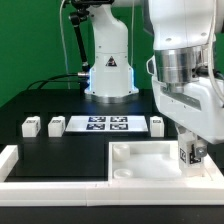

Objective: Assemble square table

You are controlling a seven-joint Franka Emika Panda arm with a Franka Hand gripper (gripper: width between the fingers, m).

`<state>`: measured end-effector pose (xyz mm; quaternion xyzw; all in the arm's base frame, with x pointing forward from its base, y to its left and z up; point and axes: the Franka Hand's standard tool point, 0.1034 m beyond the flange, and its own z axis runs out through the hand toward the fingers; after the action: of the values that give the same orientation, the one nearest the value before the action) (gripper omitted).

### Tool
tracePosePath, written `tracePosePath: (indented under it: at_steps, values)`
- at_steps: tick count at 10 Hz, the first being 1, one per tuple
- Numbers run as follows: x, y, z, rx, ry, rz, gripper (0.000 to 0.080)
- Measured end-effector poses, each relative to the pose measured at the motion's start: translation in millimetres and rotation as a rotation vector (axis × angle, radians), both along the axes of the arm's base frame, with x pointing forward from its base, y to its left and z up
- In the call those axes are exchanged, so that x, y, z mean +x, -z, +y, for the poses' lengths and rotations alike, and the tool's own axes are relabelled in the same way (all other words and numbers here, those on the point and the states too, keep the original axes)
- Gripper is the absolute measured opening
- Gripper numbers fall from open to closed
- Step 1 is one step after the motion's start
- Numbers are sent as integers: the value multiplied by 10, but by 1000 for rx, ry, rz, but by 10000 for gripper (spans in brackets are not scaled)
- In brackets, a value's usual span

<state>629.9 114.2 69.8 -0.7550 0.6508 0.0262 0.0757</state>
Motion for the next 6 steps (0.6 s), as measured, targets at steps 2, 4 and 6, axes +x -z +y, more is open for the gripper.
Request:
tracePosePath:
  at_steps: [2, 4, 6]
  values:
    - [-7, 5, 20, 2, 36, 7, 294]
    - [-25, 15, 57, -24, -103, -10, 475]
    - [-51, 57, 118, -81, -519, -50, 589]
